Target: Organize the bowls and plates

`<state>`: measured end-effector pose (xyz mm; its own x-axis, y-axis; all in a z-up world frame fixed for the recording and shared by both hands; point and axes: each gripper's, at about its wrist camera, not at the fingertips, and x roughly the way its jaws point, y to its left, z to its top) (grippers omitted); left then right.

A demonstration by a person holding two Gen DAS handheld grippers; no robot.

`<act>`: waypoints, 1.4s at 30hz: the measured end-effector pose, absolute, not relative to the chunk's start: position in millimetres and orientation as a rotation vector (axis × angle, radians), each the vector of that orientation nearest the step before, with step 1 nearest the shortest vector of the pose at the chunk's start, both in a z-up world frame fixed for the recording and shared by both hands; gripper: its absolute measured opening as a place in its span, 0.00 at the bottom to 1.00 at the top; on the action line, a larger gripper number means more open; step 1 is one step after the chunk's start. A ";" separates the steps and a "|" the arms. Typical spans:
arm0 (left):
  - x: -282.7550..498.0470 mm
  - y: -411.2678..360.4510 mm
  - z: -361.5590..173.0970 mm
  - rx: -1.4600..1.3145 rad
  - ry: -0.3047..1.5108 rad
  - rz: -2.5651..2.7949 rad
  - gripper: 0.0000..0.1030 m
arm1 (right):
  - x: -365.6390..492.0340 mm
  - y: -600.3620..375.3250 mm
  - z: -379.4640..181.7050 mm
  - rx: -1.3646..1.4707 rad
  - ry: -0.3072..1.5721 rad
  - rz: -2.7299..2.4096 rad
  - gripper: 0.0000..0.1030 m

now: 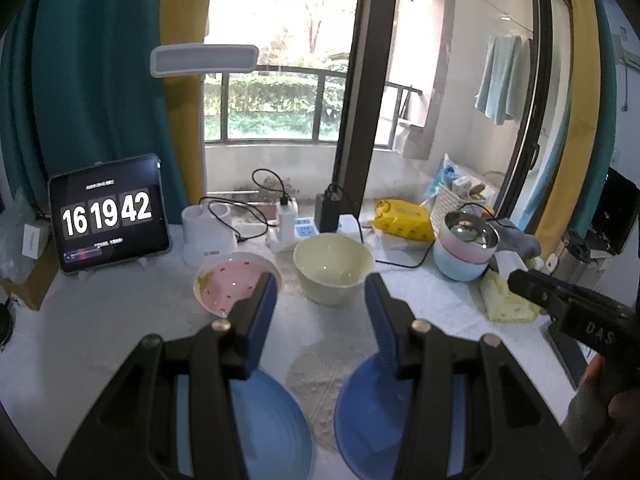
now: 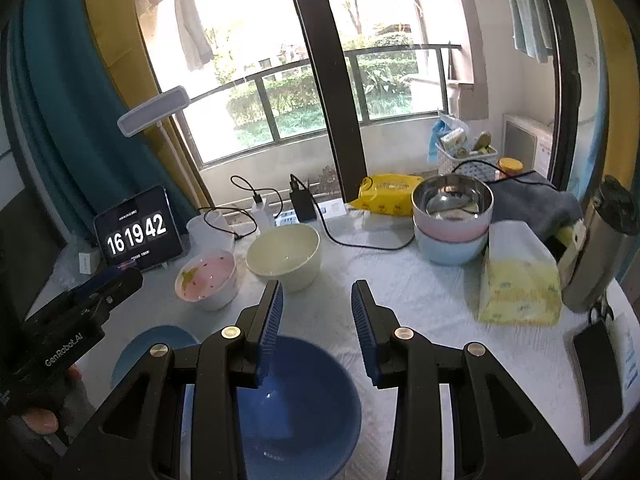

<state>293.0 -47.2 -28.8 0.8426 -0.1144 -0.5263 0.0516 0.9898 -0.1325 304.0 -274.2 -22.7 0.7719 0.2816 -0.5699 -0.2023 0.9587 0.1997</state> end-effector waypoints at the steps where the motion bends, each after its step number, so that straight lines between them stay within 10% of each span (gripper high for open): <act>1: 296.8 -47.6 -29.3 -0.116 0.567 -0.090 0.46 | 308.7 -273.6 -23.4 0.126 0.639 0.266 0.36; 42: 480.9 -51.0 -114.1 -0.097 0.903 -0.145 0.46 | 509.6 -239.0 -110.5 0.158 1.037 0.427 0.36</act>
